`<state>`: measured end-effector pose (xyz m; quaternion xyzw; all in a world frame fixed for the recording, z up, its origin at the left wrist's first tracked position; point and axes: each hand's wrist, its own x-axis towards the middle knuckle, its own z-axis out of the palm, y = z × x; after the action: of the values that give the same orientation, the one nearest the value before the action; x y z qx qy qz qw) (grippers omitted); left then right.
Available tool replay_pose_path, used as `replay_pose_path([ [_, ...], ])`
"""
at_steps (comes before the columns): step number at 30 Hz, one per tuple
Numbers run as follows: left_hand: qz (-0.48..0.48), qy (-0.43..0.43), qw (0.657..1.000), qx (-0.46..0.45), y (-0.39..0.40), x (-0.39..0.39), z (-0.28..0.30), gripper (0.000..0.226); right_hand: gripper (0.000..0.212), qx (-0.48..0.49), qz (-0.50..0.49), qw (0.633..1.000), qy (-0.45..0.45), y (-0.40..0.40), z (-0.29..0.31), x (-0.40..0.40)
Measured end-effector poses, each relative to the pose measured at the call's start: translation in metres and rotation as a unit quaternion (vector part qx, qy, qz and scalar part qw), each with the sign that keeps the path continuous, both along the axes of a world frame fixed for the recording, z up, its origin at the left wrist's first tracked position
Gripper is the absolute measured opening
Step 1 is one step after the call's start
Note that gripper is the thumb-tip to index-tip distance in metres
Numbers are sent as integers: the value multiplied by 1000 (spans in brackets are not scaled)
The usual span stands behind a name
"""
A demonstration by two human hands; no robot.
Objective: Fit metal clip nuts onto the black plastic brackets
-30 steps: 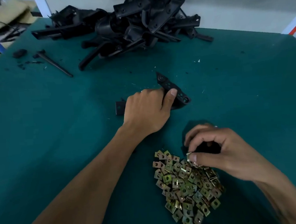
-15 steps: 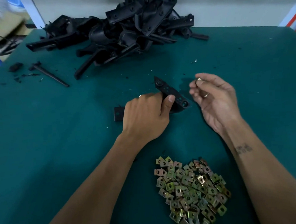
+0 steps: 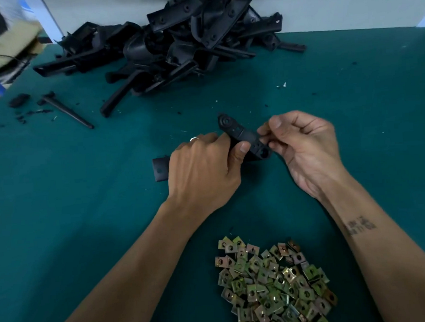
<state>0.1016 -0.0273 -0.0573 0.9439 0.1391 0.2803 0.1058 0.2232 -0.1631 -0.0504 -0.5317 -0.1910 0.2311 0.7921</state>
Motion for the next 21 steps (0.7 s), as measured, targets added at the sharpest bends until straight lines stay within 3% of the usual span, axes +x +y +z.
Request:
replay_pose_path([
  [3, -9, -1, 1000, 15, -1, 1, 1, 44, 3, -3, -8, 1000, -13, 0, -1, 0],
  [21, 15, 10, 1000, -3, 0, 2, 1, 48, 26, -83, -72, 984, -139, 2, -5, -10],
])
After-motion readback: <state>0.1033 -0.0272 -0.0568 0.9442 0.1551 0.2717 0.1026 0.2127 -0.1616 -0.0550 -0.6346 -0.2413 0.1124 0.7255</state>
